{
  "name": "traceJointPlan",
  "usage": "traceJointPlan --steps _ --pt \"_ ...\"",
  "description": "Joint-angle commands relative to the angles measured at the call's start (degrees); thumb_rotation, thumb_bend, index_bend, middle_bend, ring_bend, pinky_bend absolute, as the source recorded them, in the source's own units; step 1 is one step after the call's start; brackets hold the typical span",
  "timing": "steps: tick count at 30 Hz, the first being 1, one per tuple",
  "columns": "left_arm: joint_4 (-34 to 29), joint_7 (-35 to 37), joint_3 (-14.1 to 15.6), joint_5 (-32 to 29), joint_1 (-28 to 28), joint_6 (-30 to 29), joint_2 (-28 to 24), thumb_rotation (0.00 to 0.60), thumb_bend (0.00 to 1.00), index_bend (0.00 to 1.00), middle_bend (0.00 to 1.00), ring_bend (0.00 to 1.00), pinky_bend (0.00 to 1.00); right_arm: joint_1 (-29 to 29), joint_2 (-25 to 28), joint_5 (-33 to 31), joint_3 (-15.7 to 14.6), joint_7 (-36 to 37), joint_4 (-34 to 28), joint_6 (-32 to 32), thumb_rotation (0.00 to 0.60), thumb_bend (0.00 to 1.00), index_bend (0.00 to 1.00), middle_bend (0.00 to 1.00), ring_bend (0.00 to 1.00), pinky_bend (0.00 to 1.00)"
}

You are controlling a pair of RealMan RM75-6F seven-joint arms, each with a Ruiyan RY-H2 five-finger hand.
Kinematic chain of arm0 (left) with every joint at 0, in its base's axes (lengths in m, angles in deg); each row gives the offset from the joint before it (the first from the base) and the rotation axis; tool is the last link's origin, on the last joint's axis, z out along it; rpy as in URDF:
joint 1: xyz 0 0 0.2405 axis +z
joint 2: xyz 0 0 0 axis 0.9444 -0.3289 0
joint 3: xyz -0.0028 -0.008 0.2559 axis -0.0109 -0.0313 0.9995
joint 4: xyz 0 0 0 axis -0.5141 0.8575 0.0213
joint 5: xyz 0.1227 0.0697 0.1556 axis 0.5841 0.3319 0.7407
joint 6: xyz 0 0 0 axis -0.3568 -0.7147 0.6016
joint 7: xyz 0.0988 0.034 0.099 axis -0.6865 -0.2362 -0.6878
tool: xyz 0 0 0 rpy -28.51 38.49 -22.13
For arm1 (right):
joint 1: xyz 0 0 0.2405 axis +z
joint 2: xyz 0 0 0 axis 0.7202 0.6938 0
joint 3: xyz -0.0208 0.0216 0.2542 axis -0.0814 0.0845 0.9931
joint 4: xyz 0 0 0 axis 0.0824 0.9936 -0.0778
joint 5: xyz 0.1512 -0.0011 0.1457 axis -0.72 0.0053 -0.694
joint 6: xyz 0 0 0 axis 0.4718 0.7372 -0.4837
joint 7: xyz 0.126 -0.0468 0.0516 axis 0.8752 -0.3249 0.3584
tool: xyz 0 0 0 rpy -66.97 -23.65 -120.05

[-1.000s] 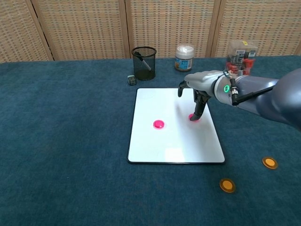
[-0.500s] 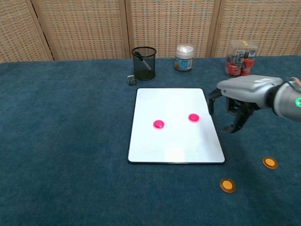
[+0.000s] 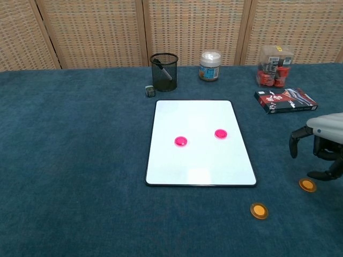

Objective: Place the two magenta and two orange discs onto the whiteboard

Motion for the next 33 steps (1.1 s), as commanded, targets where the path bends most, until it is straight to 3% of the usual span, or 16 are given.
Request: traceJointPlan --steps 1,18,33 --pt "0.0 -0.2 0.0 -0.1 0.0 0.1 0.1 0.600 0.00 0.00 0.00 0.00 0.00 -1.8 -0.1 2.3 -0.7 3.1 2.6 -1.3 0.600 0.34 0.40 0.94 0.98 1.00" --pt "-0.3 -1.1 0.1 -0.2 -0.1 0.3 0.5 0.600 0.00 0.00 0.00 0.00 0.00 -5.4 -3.3 8.7 -0.1 6.1 7.9 -2.5 0.600 0.34 0.41 0.94 0.98 1.00" --pt "-0.3 -1.1 0.0 -0.5 -0.1 0.4 0.5 0.600 0.00 0.00 0.00 0.00 0.00 -5.7 -4.5 7.8 2.0 3.3 8.7 -4.9 0.600 0.34 0.41 0.94 0.98 1.00"
